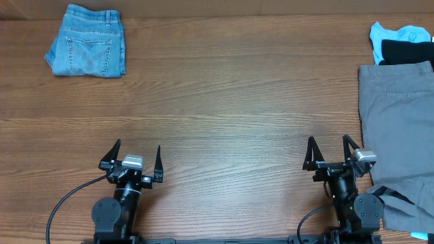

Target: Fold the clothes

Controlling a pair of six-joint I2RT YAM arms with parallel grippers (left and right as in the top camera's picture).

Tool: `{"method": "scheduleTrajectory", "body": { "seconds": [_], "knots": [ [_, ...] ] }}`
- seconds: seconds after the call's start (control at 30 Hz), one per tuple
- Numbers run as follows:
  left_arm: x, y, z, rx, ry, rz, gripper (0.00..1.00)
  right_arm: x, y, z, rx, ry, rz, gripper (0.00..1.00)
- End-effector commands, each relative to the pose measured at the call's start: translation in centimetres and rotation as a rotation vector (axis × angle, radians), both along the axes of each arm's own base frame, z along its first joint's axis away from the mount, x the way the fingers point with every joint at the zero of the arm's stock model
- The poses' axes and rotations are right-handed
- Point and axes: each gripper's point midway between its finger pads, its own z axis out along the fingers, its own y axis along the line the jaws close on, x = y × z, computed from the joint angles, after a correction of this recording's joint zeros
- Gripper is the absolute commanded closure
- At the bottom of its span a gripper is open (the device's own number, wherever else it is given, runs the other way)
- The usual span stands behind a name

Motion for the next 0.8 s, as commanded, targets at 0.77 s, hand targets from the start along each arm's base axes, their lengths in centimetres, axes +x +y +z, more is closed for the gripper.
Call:
{"method": "scheduleTrajectory", "body": {
  "seconds": [0.77],
  "knots": [
    [0.0,0.4,-0.1,0.023,-0.002,0.022,0.00,-3.3,8.2,1.9,0.508,0.111,0.524,0.00]
  ]
}}
